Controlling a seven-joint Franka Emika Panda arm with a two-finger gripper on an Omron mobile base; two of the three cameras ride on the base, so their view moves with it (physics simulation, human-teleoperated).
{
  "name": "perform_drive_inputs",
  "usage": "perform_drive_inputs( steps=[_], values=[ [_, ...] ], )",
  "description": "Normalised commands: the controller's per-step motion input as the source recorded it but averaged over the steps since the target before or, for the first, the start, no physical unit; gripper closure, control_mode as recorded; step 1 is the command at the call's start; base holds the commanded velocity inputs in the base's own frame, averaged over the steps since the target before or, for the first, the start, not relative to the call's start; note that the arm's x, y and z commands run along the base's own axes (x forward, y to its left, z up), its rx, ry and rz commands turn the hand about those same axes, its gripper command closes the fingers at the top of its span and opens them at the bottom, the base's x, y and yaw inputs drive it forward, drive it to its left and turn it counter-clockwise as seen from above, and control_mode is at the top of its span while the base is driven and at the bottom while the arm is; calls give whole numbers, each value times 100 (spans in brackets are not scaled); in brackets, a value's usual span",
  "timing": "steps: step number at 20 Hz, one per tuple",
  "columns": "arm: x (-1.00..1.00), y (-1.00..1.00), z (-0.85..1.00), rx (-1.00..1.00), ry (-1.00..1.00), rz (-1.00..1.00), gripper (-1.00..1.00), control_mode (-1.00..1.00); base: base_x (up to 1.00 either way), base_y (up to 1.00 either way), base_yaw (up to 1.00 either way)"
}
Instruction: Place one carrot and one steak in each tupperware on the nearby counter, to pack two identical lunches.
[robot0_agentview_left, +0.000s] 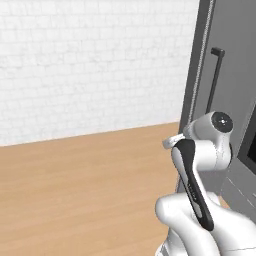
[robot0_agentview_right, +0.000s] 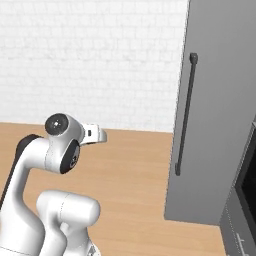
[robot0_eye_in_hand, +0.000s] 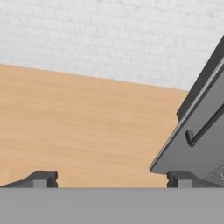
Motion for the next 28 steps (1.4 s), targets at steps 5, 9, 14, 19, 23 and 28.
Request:
perform_drive_inputs(
  steps=[5,9,14,19,23,28],
  values=[
    [0,0,0,0,0,0,-100,100,62,20,7],
    [0,0,0,0,0,0,-100,100,100,100,-2],
    [0,0,0,0,0,0,-100,100,100,100,0],
    [0,0,0,0,0,0,-100,100,80,58,1],
    [0,0,0,0,0,0,-100,100,73,24,-4],
    [0,0,0,0,0,0,-100,100,100,100,-17]
  ],
)
